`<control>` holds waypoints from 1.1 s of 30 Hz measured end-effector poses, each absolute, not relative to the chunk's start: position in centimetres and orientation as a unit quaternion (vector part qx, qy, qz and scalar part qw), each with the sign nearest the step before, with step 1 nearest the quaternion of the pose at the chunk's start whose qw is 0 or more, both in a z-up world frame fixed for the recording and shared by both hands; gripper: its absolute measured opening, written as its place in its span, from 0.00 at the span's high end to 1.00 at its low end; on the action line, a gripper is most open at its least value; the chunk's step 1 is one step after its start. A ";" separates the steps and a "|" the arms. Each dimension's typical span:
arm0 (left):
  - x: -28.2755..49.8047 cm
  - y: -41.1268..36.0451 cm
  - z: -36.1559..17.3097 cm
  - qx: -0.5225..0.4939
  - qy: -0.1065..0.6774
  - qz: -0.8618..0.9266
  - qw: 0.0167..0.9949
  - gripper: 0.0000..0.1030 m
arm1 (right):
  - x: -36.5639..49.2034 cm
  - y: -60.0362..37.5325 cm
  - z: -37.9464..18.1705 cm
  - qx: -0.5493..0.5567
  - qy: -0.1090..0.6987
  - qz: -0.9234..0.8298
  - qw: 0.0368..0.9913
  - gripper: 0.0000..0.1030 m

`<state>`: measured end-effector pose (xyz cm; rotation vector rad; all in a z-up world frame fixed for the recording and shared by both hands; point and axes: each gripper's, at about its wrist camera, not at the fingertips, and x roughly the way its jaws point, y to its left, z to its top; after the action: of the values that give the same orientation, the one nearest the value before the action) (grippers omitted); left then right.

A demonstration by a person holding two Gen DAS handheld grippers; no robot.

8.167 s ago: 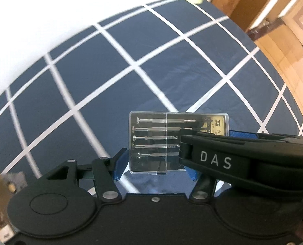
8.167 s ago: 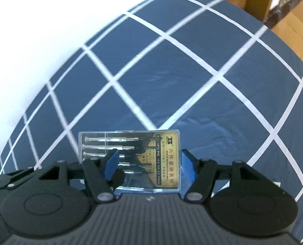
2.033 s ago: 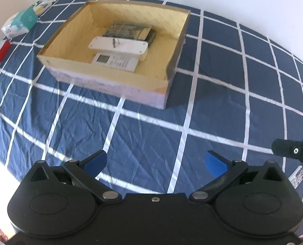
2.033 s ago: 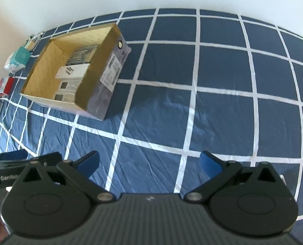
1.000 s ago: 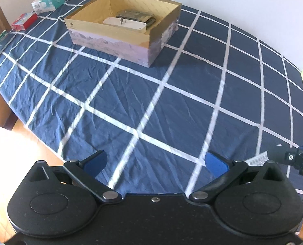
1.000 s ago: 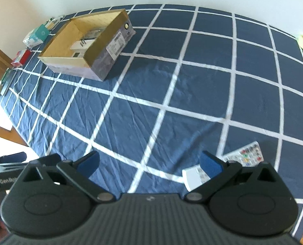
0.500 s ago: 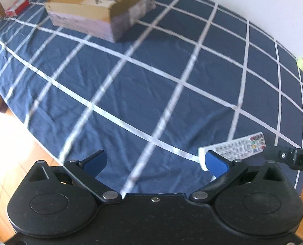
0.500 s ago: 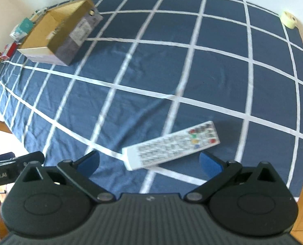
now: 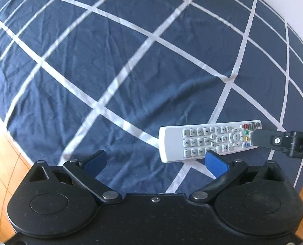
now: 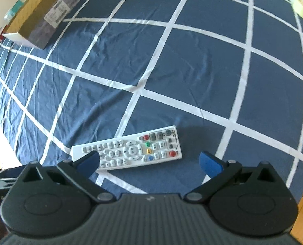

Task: Organize objects
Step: 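Move the right tool toward the white TV remote on the bed, then close the right tool on the white TV remote and lift it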

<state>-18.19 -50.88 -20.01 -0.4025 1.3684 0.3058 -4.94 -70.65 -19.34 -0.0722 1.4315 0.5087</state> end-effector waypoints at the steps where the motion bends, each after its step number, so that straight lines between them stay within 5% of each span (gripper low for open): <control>1: -18.0 -51.1 -20.4 -0.186 0.626 0.140 0.744 0.00 | -4.8 -70.4 -19.7 -0.033 0.651 0.235 0.721 0.00; 22: -16.2 -53.3 -23.8 -0.212 0.650 0.109 0.722 0.00 | -3.6 -67.7 -24.0 -0.077 0.677 0.252 0.687 0.03; 31: -16.4 -53.6 -23.9 -0.222 0.649 0.098 0.721 0.06 | -2.9 -67.6 -24.0 -0.085 0.682 0.248 0.682 0.09; 33: -16.1 -53.2 -23.7 -0.227 0.649 0.091 0.720 0.15 | -2.8 -67.6 -23.9 -0.088 0.682 0.250 0.681 0.09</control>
<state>-16.07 -53.16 -23.68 -0.5024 1.4341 0.2019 -2.79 -67.61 -23.89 -0.1982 1.5304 0.5619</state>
